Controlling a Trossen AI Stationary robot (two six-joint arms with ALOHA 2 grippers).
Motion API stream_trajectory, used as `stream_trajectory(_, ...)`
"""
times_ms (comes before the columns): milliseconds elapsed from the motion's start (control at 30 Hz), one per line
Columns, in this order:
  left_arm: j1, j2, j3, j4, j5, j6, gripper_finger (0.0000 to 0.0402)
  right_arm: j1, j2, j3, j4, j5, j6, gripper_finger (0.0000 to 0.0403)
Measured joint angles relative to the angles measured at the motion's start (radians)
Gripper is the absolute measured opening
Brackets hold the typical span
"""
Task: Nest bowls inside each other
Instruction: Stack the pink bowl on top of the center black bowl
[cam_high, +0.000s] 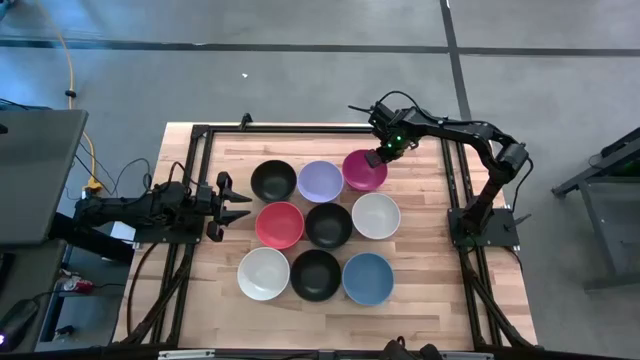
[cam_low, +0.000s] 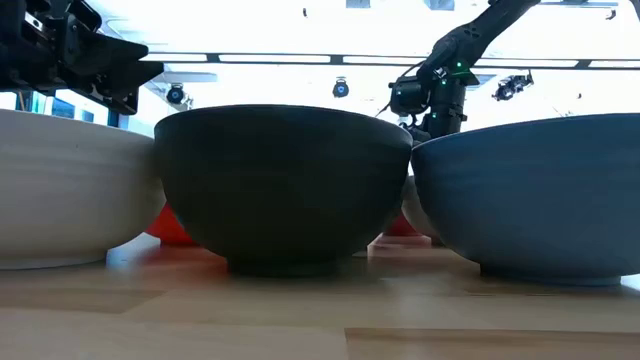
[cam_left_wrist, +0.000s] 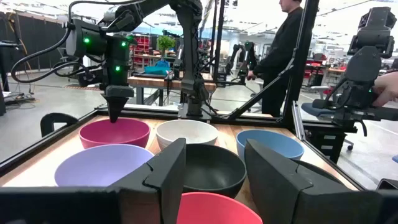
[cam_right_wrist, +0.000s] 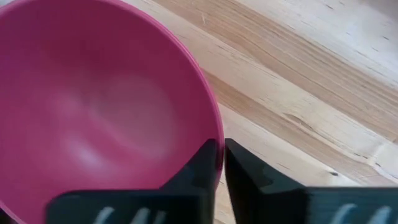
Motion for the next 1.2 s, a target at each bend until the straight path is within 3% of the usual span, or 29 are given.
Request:
stream_trajectory(467,0.0,0.0,0.0,0.0,0.0,0.0,0.0152,-0.009,0.0,0.017,-0.018,-0.04,-0.027,0.0001)
stream_trajectory(1033,0.0,0.0,0.0,0.0,0.0,0.0,0.0152,0.027,0.0,0.298,-0.322,-0.054,-0.034,0.0)
stream_trajectory(1200,0.0,0.0,0.0,0.0,0.0,0.0,0.0152,0.067,0.0,0.361,-0.353,-0.116,-0.03,0.0)
